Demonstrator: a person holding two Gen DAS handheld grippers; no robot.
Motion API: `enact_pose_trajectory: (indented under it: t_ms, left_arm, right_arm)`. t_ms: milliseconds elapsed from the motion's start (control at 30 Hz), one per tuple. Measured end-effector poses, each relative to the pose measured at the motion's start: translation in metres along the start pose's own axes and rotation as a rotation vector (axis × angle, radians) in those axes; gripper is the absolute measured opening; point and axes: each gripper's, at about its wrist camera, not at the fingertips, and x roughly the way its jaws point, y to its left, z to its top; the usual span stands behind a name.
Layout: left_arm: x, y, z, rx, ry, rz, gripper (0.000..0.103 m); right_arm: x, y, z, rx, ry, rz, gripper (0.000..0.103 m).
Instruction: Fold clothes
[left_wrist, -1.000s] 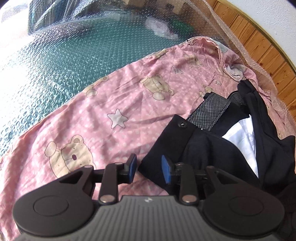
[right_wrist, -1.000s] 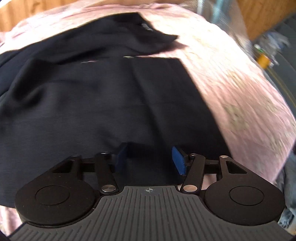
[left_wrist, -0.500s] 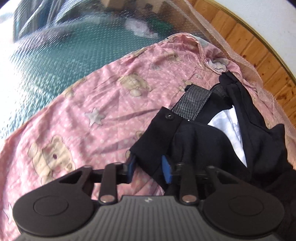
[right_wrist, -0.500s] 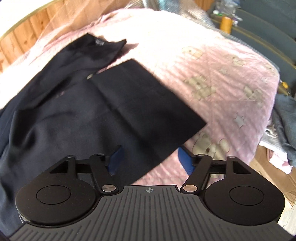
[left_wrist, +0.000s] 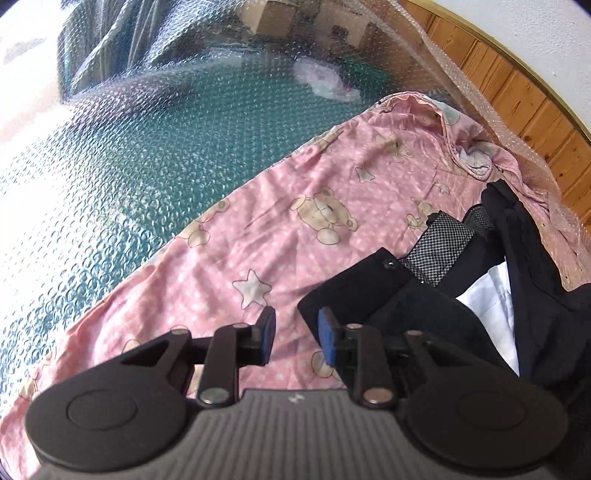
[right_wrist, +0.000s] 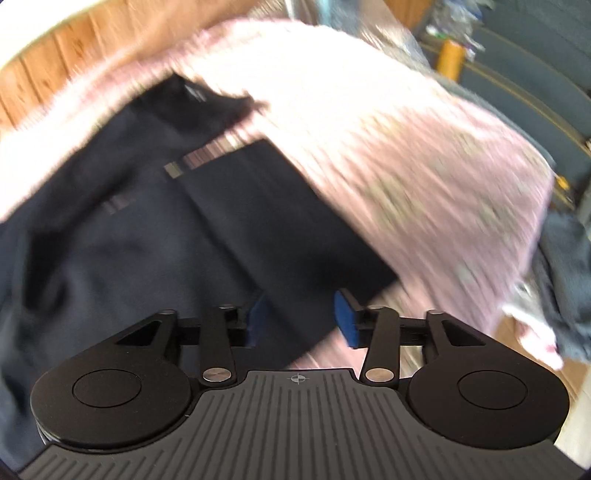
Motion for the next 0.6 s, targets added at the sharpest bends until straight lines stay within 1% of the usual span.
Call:
enact_pose_trajectory:
  t_ms: [67, 133, 200, 267, 300, 333, 400, 467, 533, 600]
  left_arm:
    - [-0.002, -0.003, -0.002, -0.023, 0.01, 0.004, 0.025]
    - [-0.004, -0.007, -0.005, -0.047, 0.02, 0.007, 0.025]
    - [-0.006, -0.023, -0.006, -0.049, 0.026, 0.004, 0.025]
    - [-0.009, -0.043, -0.007, -0.04, 0.02, -0.004, 0.025]
    - [-0.012, -0.053, -0.008, -0.034, 0.018, -0.01, 0.026]
    - [-0.014, -0.064, -0.01, -0.027, 0.018, -0.017, 0.027]
    - [-0.019, -0.084, -0.013, -0.014, 0.02, -0.029, 0.027]
    - [-0.024, -0.101, -0.018, 0.011, 0.03, -0.038, 0.028]
    - [-0.027, -0.113, -0.025, 0.042, 0.036, -0.032, 0.029]
    - [-0.028, -0.121, -0.033, 0.058, 0.052, -0.025, 0.029]
  right_arm:
    - [0.003, 0.01, 0.024, 0.015, -0.026, 0.061, 0.057]
    - [0.016, 0.025, 0.052, 0.026, -0.023, 0.119, 0.06]
    - [0.029, 0.041, 0.079, 0.034, -0.018, 0.176, 0.062]
    - [0.044, 0.065, 0.107, -0.009, -0.008, 0.225, 0.064]
    - [0.053, 0.071, 0.118, -0.021, -0.008, 0.231, 0.068]
    - [0.062, 0.074, 0.127, -0.03, -0.009, 0.234, 0.069]
    - [0.081, 0.081, 0.146, -0.048, -0.012, 0.238, 0.069]
    - [0.1, 0.087, 0.165, -0.065, -0.014, 0.242, 0.072]
    - [0.119, 0.094, 0.185, -0.083, -0.017, 0.247, 0.081]
    - [0.138, 0.101, 0.204, -0.1, -0.02, 0.251, 0.083]
